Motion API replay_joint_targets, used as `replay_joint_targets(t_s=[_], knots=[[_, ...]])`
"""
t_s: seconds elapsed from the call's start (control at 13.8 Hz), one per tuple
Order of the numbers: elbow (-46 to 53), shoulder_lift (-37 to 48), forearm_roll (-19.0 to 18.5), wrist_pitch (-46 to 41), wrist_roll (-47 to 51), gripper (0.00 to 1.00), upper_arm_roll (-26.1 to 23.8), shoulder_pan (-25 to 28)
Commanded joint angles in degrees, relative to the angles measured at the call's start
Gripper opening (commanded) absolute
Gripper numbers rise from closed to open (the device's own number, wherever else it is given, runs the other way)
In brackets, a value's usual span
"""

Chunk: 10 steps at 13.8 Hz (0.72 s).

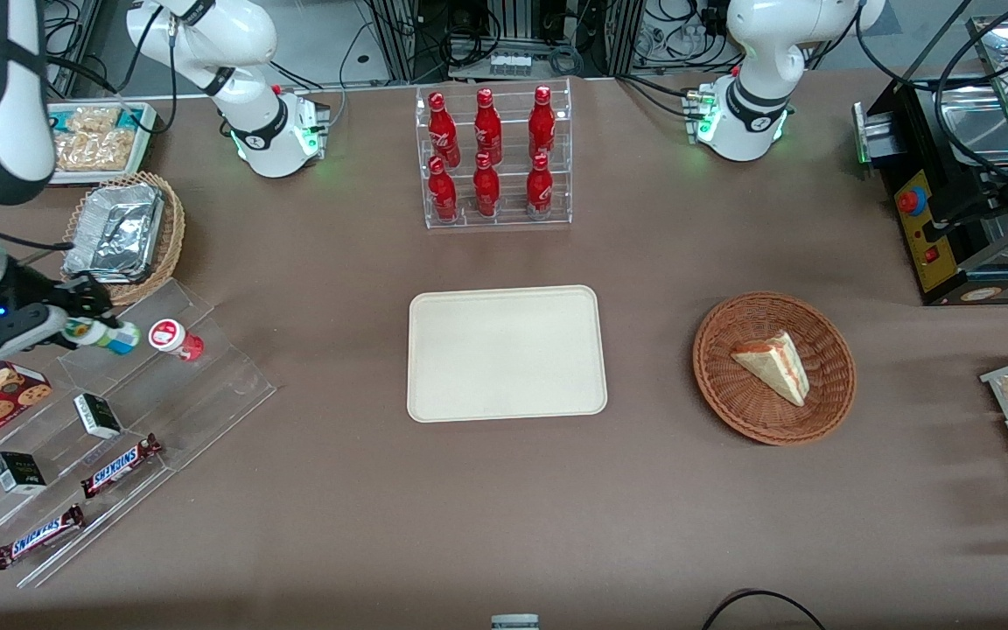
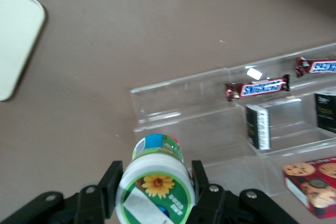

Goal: Place green gum on tray
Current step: 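Lift the gum bottle and carry it over the cream tray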

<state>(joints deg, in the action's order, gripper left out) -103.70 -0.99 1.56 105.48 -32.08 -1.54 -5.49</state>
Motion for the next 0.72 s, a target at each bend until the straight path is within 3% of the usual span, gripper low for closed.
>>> replay_joint_targets(t_s=[0.0,0.43,0.65], knots=[[2.2,-0.9,0.9,-2.8,6.5,0.0,0.4,4.1],[2.2,-3.1,0.8,-2.0,30.5,0.0,0.4,19.6],[2.4,-6.3,0.7,2.5,42.6,0.0,0.4,27.4]])
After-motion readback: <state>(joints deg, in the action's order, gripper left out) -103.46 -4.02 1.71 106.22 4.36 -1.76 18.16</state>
